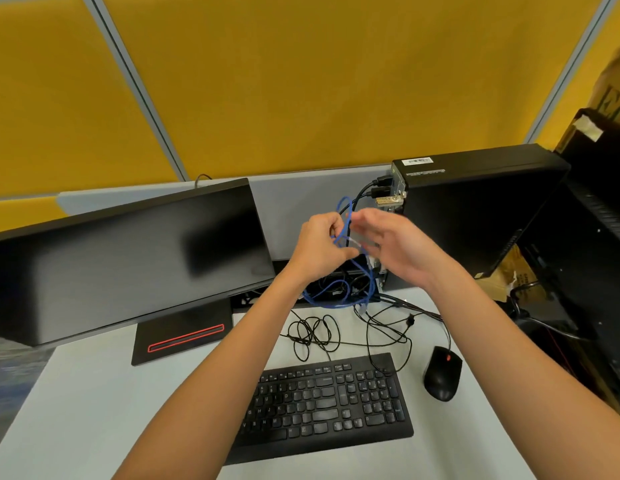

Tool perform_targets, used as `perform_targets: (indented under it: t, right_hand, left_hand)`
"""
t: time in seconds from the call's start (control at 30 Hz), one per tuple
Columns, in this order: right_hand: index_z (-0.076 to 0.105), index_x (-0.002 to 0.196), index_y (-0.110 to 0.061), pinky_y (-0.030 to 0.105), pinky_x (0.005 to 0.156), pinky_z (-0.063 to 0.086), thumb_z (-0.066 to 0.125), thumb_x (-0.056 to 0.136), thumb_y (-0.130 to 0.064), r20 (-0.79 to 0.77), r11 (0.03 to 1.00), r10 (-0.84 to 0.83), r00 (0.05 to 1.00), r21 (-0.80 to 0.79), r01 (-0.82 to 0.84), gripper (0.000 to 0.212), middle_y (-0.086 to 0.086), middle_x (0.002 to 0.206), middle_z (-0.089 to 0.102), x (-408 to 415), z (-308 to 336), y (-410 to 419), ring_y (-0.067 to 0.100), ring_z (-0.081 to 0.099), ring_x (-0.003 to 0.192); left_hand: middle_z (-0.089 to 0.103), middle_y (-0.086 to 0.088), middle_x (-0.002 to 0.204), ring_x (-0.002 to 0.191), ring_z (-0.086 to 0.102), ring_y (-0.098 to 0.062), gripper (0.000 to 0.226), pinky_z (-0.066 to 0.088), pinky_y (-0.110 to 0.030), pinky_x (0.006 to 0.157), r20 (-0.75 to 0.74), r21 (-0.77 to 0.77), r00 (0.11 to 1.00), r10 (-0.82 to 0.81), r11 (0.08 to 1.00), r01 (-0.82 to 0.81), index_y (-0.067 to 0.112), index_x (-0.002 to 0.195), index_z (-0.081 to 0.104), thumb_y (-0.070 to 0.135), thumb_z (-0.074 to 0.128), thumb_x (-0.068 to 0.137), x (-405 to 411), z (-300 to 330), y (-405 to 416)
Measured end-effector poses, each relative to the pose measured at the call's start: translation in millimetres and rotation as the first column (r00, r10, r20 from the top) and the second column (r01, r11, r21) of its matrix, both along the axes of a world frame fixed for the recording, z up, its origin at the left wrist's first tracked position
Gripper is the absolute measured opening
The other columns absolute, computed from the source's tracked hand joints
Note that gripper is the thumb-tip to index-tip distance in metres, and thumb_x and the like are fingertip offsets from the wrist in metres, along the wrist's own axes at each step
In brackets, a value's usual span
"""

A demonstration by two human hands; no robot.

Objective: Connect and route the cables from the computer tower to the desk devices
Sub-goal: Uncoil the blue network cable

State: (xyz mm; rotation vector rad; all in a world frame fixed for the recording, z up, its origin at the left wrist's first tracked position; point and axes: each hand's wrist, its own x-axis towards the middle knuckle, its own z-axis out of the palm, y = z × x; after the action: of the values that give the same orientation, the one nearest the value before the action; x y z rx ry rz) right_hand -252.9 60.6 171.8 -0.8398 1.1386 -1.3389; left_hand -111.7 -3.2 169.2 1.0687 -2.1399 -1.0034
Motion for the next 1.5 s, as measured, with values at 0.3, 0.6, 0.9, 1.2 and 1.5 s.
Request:
perform_targets:
  t: [0.3,0.6,0.9,1.2,1.5]
  right_hand:
    - [0.067,0.091,-0.024,0.029,0.081,0.043,0.052,0.098,-0.027,-0.448,0.998,-0.059,0.892,-0.001,0.066,0.017,-0.014,0.084,0.066,-2.7,-12.7,11.4,0.007,0.056,0.083]
    - [0.068,0.097,-0.011,0.024,0.081,0.053,0.054,0.097,-0.017,-0.352,0.977,-0.209,0.912,-0.112,0.181,0.015,0.003,0.087,0.068,8.7,4.7,14.4,0.012,0.065,0.083]
    - [0.055,0.077,-0.013,0.031,0.063,0.032,0.051,0.088,0.0,-0.947,0.845,-0.22,0.235,-0.065,0.531,0.017,0.012,0.09,0.054,-69.6,-101.5,52.6,0.02,0.045,0.07]
    - [0.061,0.095,-0.027,0.041,0.102,0.04,0.057,0.09,-0.039,-0.897,0.953,-0.03,0.441,0.108,0.284,0.014,0.008,0.129,0.05,-43.9,-99.2,38.6,0.022,0.041,0.124]
    - [0.057,0.081,-0.013,0.02,0.061,0.046,0.041,0.104,-0.017,-0.53,0.983,-0.11,0.841,-0.181,0.014,0.029,0.001,0.075,0.06,7.3,36.6,-1.1,0.003,0.053,0.061]
  left_hand:
    - [0.072,-0.003,0.081,0.071,0.064,-0.006,0.01,0.052,-0.02,0.073,-0.208,0.246,0.971,-0.119,0.954,0.17,0.01,0.087,0.073,0.003,0.073,0.079,5.5,14.7,6.9]
    - [0.066,0.009,0.064,0.054,0.057,0.002,0.008,0.045,-0.017,0.062,0.061,0.085,0.991,-0.119,0.99,0.114,0.012,0.082,0.076,0.009,0.078,0.074,-0.3,11.8,13.4]
    - [0.059,-0.004,0.082,0.061,0.05,-0.01,0.019,0.04,-0.01,0.046,-0.406,0.412,0.82,0.405,0.881,-0.231,0.01,0.091,0.065,-0.006,0.054,0.09,54.4,34.0,-19.3]
    - [0.062,-0.006,0.093,0.078,0.071,-0.01,0.013,0.054,-0.019,0.073,-0.475,0.12,0.88,0.026,0.992,0.036,0.007,0.098,0.065,-0.002,0.058,0.091,22.6,60.1,-9.8]
    - [0.066,-0.016,0.103,0.087,0.07,-0.016,0.034,0.056,-0.025,0.079,-0.525,0.105,0.841,-0.132,0.97,0.218,0.004,0.116,0.054,-0.005,0.065,0.085,-16.2,74.6,-8.2]
